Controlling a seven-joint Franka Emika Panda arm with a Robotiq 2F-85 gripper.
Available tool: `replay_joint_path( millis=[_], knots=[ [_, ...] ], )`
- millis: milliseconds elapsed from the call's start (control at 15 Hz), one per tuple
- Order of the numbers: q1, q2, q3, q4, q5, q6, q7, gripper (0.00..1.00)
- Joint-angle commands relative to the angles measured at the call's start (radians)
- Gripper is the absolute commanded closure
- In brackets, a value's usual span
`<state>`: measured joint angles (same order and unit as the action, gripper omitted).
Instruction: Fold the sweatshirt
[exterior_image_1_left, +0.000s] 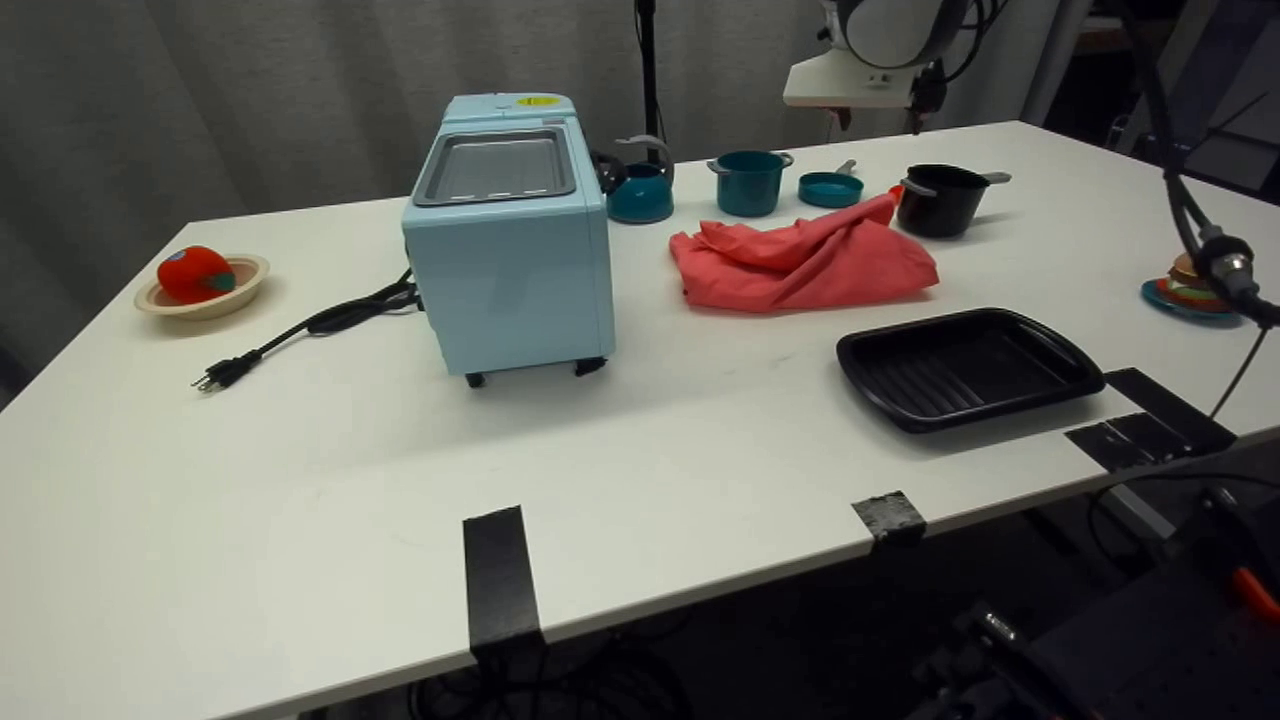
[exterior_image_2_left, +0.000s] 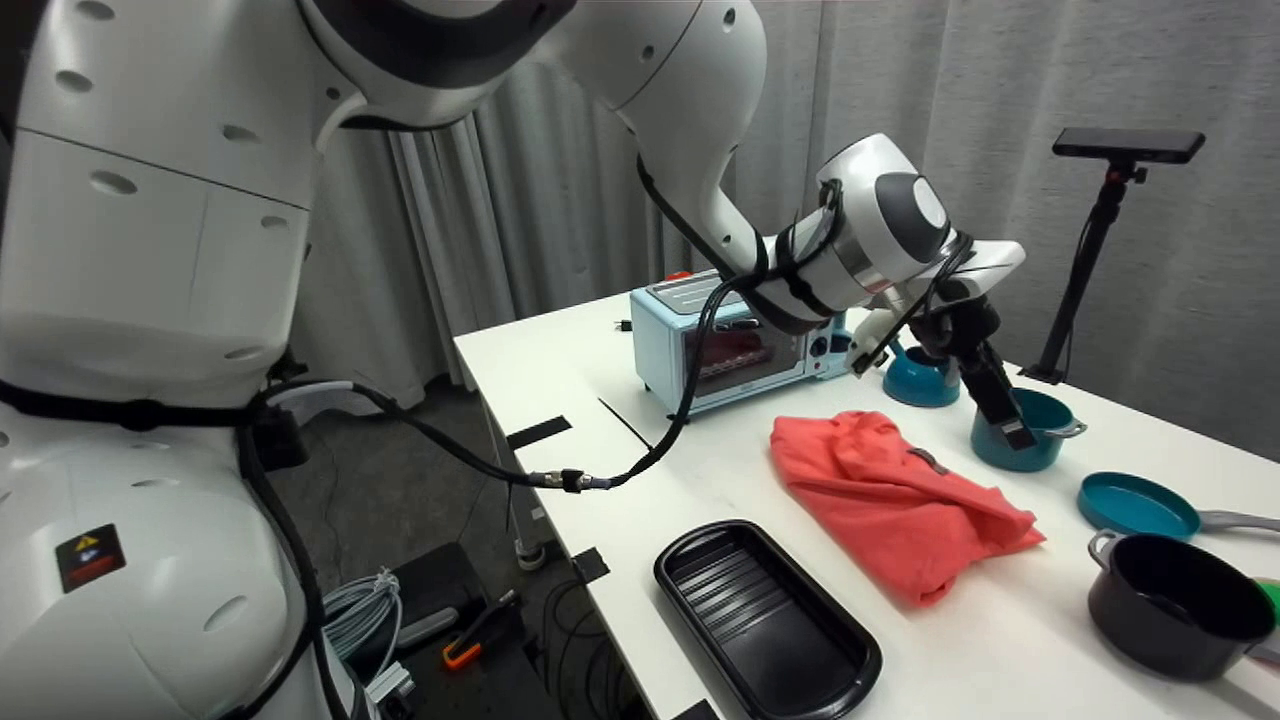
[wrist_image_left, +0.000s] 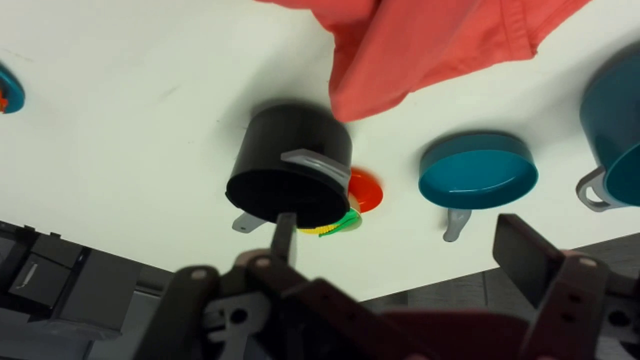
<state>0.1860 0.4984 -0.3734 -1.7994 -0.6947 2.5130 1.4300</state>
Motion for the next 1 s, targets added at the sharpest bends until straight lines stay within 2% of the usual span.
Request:
replay_joint_path(
  millis=[0,133,267,533,733,933],
  knots=[
    [-0.082,-0.124,0.077,-0.079,0.021,0.02,-0.133,0.0],
    [-0.127,-0.176,0.119,-0.113,0.075,0.038,-0.232,0.0],
    [-0.173,-0.224,0.166,-0.147,0.179,0.049,-0.371,0.0],
    [-0.212,-0.315,0.214,-0.204,0.396,0.015,-0.624,0.0],
    [-0.209,-0.379,0.224,-0.236,0.481,-0.02,-0.727,0.0],
    [-0.201,-0.445,0.232,-0.28,0.506,-0.045,-0.756,0.0]
  ],
)
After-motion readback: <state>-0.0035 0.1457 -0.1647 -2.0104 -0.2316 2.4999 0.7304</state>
